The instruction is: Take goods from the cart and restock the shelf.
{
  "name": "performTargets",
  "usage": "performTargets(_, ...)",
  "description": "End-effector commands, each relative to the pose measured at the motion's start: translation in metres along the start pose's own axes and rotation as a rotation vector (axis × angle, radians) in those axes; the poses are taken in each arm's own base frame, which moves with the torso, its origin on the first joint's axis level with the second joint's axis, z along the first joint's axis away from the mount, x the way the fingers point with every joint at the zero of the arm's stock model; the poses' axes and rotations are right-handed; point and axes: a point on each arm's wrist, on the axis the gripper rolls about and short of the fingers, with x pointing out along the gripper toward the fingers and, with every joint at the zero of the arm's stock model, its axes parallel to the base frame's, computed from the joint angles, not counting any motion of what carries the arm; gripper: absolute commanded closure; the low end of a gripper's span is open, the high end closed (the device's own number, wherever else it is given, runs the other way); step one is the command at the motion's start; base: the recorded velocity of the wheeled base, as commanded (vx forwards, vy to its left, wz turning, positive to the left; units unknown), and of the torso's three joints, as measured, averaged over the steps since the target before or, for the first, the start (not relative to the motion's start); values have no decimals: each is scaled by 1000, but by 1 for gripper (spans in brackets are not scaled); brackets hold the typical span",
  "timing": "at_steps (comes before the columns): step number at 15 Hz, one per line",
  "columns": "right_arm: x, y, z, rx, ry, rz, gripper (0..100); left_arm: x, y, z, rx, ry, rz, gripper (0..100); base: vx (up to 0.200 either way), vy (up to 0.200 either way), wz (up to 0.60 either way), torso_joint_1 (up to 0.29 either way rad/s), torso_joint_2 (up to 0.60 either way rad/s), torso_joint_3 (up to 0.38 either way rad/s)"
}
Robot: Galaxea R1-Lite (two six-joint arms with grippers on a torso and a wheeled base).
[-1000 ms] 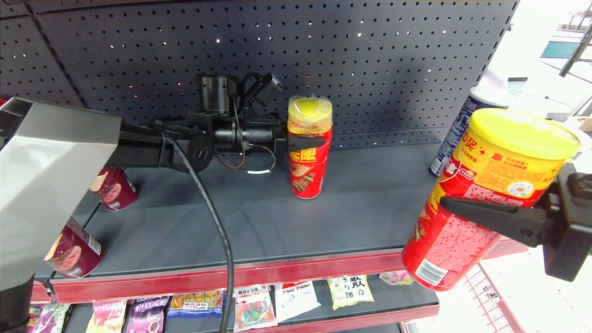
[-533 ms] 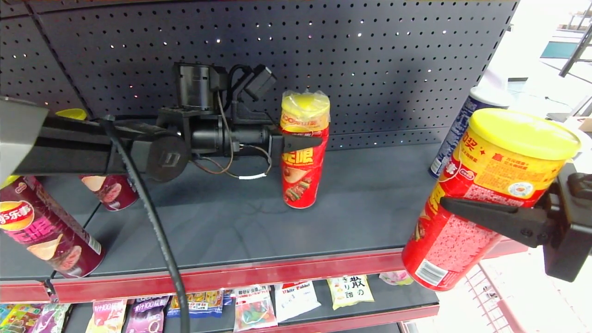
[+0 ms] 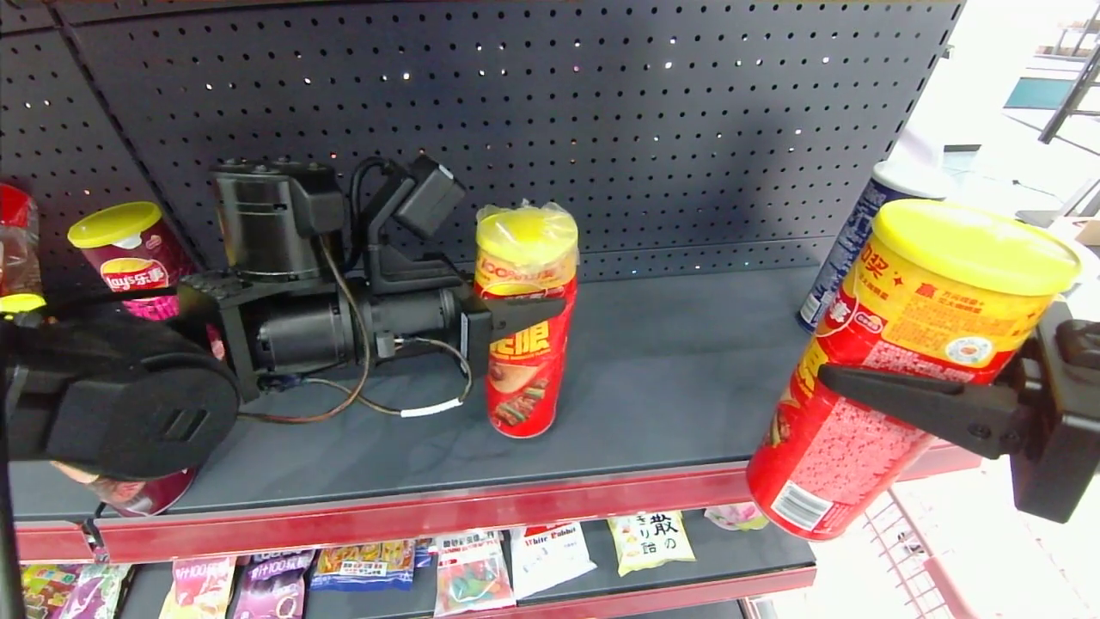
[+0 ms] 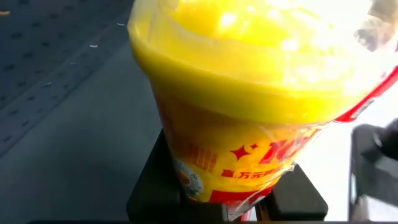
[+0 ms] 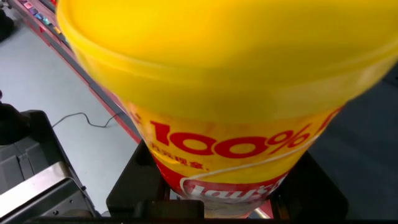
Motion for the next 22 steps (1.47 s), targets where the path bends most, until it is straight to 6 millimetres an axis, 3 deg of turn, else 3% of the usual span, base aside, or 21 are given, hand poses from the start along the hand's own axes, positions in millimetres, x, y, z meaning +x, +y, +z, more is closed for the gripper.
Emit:
performTargets(1, 0, 0, 0, -1, 0, 1, 100, -8, -14, -4, -29, -18, 31, 100, 0, 0, 0, 0, 0, 0)
performTargets(6, 0, 0, 1, -2, -3, 1, 100, -13, -25, -24, -97, -63, 106, 100, 0, 0, 0, 0, 0, 0)
performTargets(11, 0, 0, 1, -2, -3, 1, 100, -21, -29, -28, -105, -48, 112, 100, 0, 0, 0, 0, 0, 0)
performTargets(22, 0, 0, 0, -1, 0, 1, 100, -6, -21, -42, -112, -35, 125, 100, 0, 0, 0, 0, 0, 0)
